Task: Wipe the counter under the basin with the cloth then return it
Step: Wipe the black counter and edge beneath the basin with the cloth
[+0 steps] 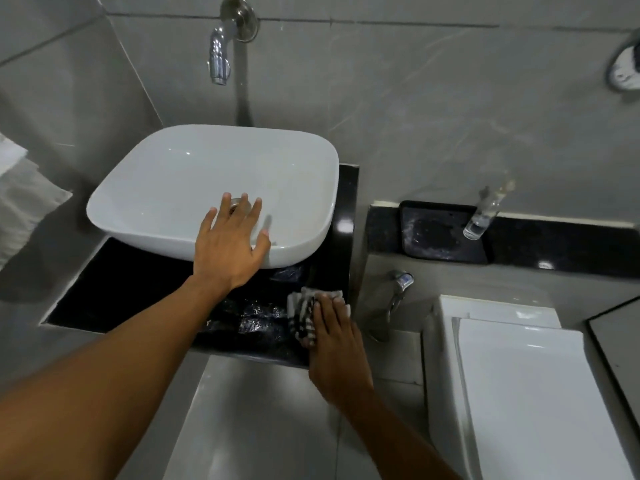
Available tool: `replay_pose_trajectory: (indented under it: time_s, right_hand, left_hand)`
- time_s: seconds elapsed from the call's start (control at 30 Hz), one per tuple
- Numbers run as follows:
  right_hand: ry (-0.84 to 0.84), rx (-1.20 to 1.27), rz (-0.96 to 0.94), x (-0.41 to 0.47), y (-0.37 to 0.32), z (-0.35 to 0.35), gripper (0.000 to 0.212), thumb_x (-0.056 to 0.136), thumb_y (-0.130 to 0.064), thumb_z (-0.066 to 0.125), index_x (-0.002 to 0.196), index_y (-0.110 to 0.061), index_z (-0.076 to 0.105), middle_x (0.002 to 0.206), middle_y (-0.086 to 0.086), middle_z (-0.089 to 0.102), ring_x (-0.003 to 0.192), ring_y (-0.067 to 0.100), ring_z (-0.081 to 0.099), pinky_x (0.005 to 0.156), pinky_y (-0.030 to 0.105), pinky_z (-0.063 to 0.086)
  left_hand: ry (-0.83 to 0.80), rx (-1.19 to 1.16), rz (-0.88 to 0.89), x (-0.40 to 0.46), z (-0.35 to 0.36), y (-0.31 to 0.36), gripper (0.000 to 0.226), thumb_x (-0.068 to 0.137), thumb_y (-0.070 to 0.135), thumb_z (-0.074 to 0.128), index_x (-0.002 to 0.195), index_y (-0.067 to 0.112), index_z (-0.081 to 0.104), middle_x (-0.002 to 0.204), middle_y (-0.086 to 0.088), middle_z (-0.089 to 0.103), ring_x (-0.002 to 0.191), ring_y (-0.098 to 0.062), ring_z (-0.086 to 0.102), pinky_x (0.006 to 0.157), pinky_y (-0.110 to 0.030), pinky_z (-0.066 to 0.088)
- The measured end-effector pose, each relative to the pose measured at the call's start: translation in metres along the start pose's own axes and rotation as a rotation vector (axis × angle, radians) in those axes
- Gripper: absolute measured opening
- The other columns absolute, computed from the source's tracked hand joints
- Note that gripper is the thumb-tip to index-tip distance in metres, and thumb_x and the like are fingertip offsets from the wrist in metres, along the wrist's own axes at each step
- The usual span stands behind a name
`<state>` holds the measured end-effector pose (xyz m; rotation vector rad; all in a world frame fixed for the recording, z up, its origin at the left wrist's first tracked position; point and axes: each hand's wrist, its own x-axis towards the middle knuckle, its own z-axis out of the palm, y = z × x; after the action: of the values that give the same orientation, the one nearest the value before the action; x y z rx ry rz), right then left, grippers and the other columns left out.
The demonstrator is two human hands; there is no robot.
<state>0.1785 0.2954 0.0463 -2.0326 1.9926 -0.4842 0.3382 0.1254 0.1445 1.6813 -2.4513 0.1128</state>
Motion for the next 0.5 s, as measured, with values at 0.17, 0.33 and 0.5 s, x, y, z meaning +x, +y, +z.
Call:
replay_pose_trajectory:
  time_s: [0.17, 0.33, 0.5]
  right_hand:
    - [-0.12, 0.0, 0.153, 0.117, 0.036, -0.022, 0.074, 0.088, -0.02, 0.047, 0.155, -0.008, 0.015, 0.165, 0.011, 0.007, 0.151, 0.033, 0.003, 0.12, 0.046, 0.018]
    - [-0.134, -0.111, 0.088, 0.183, 0.063, -0.031, 0.071, 0.09, -0.024, 0.052, 0.153, -0.011, 0.024, 0.163, 0.009, 0.018, 0.148, 0.033, 0.016, 0.117, 0.048, 0.023]
    - [-0.058, -0.07, 0.079, 0.148, 0.047, -0.031, 0.072, 0.084, -0.018, 0.053, 0.152, -0.01, 0.029, 0.161, 0.008, 0.026, 0.146, 0.034, 0.02, 0.114, 0.048, 0.028]
  left_hand:
    - [0.036, -0.002, -0.006, 0.001, 0.003, -0.005, 0.068, 0.091, 0.049, 0.016, 0.151, 0.019, 0.026, 0.159, -0.008, 0.029, 0.15, -0.028, 0.013, 0.119, -0.047, 0.015]
    - [0.085, -0.006, -0.019, 0.002, 0.009, -0.006, 0.068, 0.089, 0.05, 0.018, 0.15, 0.022, 0.031, 0.157, -0.005, 0.034, 0.148, -0.027, 0.019, 0.117, -0.046, 0.018]
    - [0.088, -0.013, -0.026, 0.003, 0.008, -0.005, 0.068, 0.088, 0.051, 0.018, 0.149, 0.023, 0.031, 0.156, -0.004, 0.035, 0.147, -0.026, 0.021, 0.116, -0.045, 0.02]
